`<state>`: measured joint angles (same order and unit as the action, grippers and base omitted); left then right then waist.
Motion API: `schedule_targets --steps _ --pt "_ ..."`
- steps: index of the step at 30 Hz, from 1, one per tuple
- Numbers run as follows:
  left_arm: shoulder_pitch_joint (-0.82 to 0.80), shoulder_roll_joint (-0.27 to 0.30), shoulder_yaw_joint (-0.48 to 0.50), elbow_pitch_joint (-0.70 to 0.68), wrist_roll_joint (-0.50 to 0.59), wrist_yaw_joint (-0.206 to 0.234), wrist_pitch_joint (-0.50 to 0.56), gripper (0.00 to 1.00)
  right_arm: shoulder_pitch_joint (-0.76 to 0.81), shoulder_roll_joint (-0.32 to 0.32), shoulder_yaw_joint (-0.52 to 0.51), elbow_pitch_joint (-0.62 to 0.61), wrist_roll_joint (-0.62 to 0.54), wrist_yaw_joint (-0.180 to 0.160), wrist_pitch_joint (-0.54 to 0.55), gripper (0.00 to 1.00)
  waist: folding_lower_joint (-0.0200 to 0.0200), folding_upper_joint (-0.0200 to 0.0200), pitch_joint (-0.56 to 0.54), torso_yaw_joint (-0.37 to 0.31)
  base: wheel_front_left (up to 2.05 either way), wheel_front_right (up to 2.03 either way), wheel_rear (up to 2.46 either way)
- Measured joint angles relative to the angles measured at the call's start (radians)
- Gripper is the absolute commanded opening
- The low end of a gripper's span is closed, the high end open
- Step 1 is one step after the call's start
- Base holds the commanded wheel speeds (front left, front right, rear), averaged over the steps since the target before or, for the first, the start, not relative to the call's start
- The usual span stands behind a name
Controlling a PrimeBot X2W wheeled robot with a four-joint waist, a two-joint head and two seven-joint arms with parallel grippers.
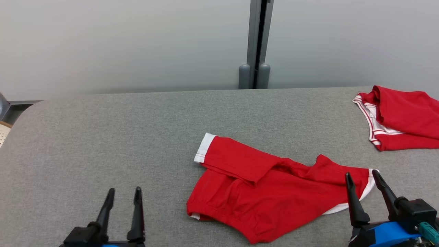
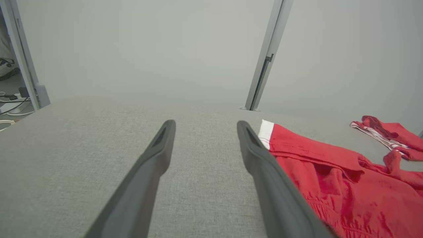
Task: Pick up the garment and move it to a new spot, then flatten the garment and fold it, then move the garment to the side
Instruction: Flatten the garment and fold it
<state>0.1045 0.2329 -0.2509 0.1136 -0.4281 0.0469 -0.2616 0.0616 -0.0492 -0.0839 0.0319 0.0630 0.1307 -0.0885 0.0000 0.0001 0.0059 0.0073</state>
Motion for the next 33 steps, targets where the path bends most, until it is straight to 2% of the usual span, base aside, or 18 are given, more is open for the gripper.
schedule_targets --steps 3,8,13,18,24,31,32,33 --pt "-0.016 -0.011 -0.047 -0.008 -0.011 -0.043 0.034 1.00 -0.002 0.000 0.007 0.003 0.008 0.000 -0.001 1.00 0.0000 0.0000 0.009 -0.010 0.00 0.00 0.00" --pt "-0.032 -0.034 -0.134 0.014 -0.054 -0.111 0.152 1.00 -0.007 0.000 0.014 0.013 0.016 0.000 -0.003 1.00 0.0000 0.0000 0.022 -0.032 0.00 0.00 0.00" --pt "-0.035 -0.074 -0.215 0.047 -0.170 -0.153 0.304 1.00 -0.010 0.000 0.031 0.022 0.022 0.000 -0.006 1.00 0.0000 0.0000 0.027 -0.055 0.00 0.00 0.00" --pt "-0.040 -0.077 -0.227 0.073 -0.214 -0.161 0.326 1.00 -0.022 0.000 0.049 0.030 0.035 0.000 -0.010 1.00 0.0000 0.0000 0.034 -0.077 0.00 0.00 0.00" --pt "-0.080 -0.089 -0.192 0.156 -0.237 -0.144 0.311 1.00 -0.027 0.000 0.057 0.036 0.038 0.000 -0.013 1.00 0.0000 0.0000 0.039 -0.097 0.00 0.00 0.00" --pt "-0.130 -0.104 -0.168 0.213 -0.281 -0.150 0.300 1.00 -0.033 0.000 0.053 0.036 0.044 0.000 -0.019 1.00 0.0000 0.0000 0.050 -0.115 0.00 0.00 0.00" --pt "-0.139 -0.103 -0.169 0.213 -0.286 -0.154 0.292 0.39 -0.033 0.000 0.051 0.036 0.045 0.000 -0.019 1.00 0.0000 0.0000 0.051 -0.116 0.00 0.00 0.00" --pt "-0.148 -0.100 -0.170 0.207 -0.280 -0.158 0.268 0.00 -0.033 0.000 0.048 0.036 0.048 0.000 -0.019 1.00 0.0000 0.0000 0.053 -0.116 0.00 0.00 0.00"
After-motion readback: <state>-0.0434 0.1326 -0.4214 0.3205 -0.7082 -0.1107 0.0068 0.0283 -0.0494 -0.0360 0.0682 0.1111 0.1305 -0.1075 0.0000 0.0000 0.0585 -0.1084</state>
